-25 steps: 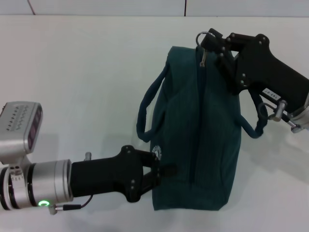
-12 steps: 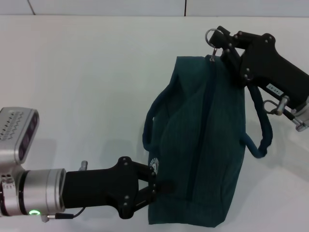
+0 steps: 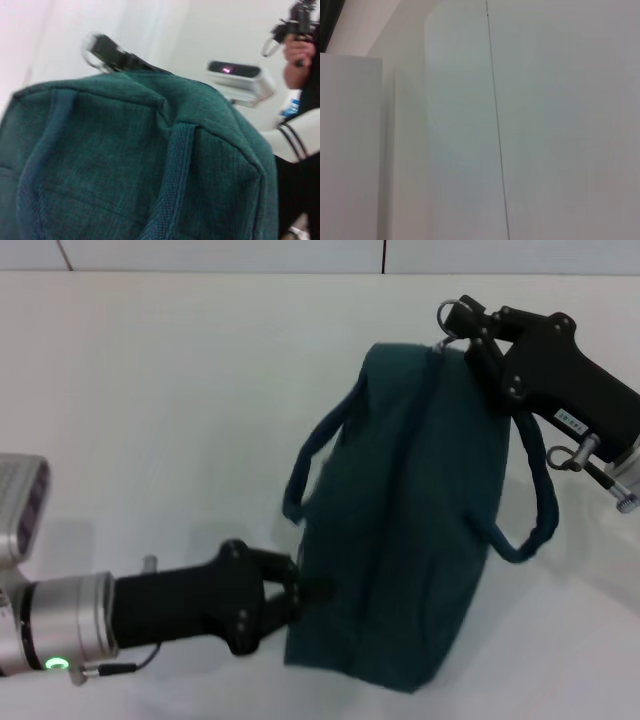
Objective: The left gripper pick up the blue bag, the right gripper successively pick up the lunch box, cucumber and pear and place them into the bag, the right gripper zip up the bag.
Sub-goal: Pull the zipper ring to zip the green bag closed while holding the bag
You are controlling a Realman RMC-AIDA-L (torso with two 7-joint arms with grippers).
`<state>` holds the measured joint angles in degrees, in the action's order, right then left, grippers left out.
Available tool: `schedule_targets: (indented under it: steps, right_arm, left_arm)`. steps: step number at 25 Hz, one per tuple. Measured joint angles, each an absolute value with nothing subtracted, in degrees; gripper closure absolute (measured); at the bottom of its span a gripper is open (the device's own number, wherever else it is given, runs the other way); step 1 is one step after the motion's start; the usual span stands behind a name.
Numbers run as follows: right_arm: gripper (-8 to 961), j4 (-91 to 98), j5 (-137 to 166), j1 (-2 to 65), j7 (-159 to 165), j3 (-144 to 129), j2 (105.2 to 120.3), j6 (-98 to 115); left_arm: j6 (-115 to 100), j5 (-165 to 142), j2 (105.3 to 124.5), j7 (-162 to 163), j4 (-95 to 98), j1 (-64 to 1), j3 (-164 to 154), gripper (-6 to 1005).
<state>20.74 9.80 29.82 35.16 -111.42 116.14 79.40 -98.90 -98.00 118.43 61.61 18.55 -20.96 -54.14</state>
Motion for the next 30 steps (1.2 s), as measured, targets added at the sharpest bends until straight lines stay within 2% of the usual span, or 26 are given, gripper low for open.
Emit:
schedule_targets:
  steps: [9, 20, 25, 28, 30]
  right_arm:
    - [906, 21.3, 9.1, 28.3, 35.2, -111.5, 116.19, 81.5]
    - [898, 21.3, 9.1, 28.2, 35.2, -111.5, 116.19, 81.6]
    - [895, 21.3, 9.1, 28.2, 35.2, -111.5, 116.19, 81.6]
    - [892, 21.3, 9.1, 28.5, 35.2, -111.5, 116.19, 81.4]
    - [891, 21.2, 9.1, 28.6, 35.2, -111.5, 116.19, 81.2]
  left_arm:
    - [-96.3, -97.9, 117.64, 62.6, 19.8, -19.3, -46.2, 931]
    - [-96.6, -95.2, 118.04, 72.5, 27.2, -16.5, -42.3, 828]
    - [-97.3, -94.1, 118.02, 83.9, 38.6, -14.6, -42.3, 635]
    - [-98.3, -95.0, 117.88, 92.9, 47.5, -15.1, -43.1, 396]
    - [-98.3, -96.6, 118.41, 100.0, 55.7, -15.6, -44.8, 306]
